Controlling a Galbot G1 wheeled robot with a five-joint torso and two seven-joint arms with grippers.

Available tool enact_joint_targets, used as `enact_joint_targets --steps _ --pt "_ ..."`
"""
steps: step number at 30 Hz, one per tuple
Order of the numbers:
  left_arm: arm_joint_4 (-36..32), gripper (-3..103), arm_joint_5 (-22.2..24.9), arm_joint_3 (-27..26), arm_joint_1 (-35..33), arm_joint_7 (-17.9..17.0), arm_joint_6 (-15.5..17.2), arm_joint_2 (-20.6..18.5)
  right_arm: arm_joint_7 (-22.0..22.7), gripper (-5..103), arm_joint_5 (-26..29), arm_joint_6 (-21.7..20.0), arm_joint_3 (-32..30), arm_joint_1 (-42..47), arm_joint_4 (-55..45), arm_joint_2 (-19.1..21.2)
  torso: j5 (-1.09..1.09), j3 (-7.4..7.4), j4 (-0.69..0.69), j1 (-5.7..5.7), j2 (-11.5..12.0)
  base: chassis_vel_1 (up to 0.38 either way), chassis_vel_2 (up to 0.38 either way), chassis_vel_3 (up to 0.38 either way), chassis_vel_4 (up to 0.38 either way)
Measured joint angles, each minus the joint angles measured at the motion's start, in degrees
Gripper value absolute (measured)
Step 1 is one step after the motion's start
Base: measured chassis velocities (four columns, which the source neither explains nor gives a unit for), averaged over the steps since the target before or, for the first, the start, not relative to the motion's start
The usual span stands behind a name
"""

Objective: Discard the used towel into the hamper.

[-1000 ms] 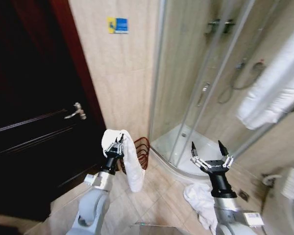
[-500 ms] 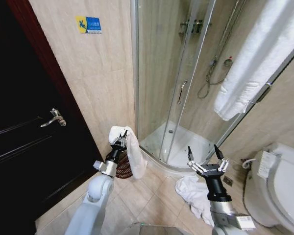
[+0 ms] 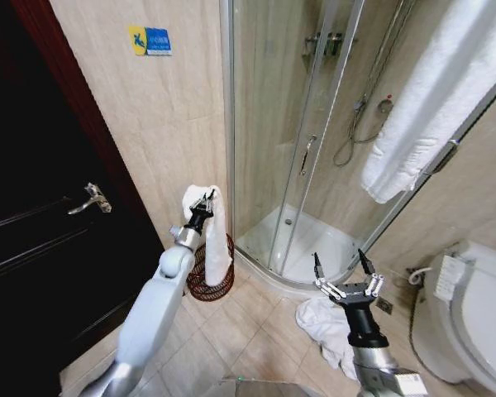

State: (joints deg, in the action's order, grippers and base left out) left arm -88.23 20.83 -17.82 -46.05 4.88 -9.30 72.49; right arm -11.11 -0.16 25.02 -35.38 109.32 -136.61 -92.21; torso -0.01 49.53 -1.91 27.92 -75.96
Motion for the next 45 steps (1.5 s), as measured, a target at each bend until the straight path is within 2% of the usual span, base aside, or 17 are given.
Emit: enact_joint_targets --steps 1,4,5,8,18,21,26,33,40,45 --pt "0.00 4 0.00 0.00 0.00 0.00 0.00 0.00 0.00 100 0.00 0.00 0.00 0.00 0.00 0.00 0.00 0.00 0.00 0.00 0.00 0.000 0.000 0.000 0.000" --pt "7.23 4 -1.60 1.50 4.24 -0.21 -2.14 -0.12 -0.12 100 -0.12 0.23 0.15 0.19 0.11 0.01 0.01 0.00 0.00 0.00 0.00 0.000 0.000 0.000 0.000" --pt "7.23 4 -1.60 1.50 4.24 -0.21 -2.14 -0.12 -0.12 100 -0.12 0.23 0.15 0.19 0.11 0.01 0.01 0.00 0.00 0.00 0.00 0.000 0.000 0.000 0.000" --pt "16.33 4 -3.41 2.96 8.08 -1.30 -5.03 -0.03 -0.28 100 -0.94 0.45 0.27 0.31 -0.50 0.01 0.02 0.00 0.00 0.00 0.00 0.000 0.000 0.000 0.000" --pt "28.59 4 -6.52 5.57 13.26 -4.82 -6.49 -1.76 -0.27 100 0.46 1.99 0.59 1.14 -0.43 0.04 0.00 0.00 -0.02 -0.01 0.00 0.000 0.000 0.000 0.000" --pt "32.06 4 -6.98 6.24 16.66 -6.36 -6.90 -2.22 -0.24 100 1.35 2.65 0.50 1.23 0.14 0.06 0.01 0.00 -0.01 0.00 0.00 0.000 0.000 0.000 0.000" --pt "34.16 4 -7.07 7.29 19.95 -7.56 -7.03 -2.18 -0.14 100 2.35 3.04 0.18 1.25 0.57 0.07 0.01 0.00 0.00 0.00 0.00 0.000 0.000 0.000 0.000" --pt "33.48 4 -5.95 8.08 24.58 -11.64 -5.75 -2.01 0.34 100 3.88 3.29 -0.39 1.26 0.80 0.07 0.01 0.00 0.00 0.00 0.00 0.000 0.000 0.000 0.000" --pt "30.83 4 -4.11 7.43 24.93 -12.91 -4.78 -3.65 0.66 100 4.30 3.15 -0.33 1.23 0.79 0.07 0.01 -0.01 0.00 0.00 0.00 0.000 0.000 0.000 0.000" --pt "28.31 4 -3.39 6.97 22.22 -13.01 -4.67 -5.59 0.70 100 4.30 3.02 -0.28 1.18 0.69 0.07 0.01 -0.01 0.00 -0.01 -0.01 0.000 0.000 0.000 0.000"
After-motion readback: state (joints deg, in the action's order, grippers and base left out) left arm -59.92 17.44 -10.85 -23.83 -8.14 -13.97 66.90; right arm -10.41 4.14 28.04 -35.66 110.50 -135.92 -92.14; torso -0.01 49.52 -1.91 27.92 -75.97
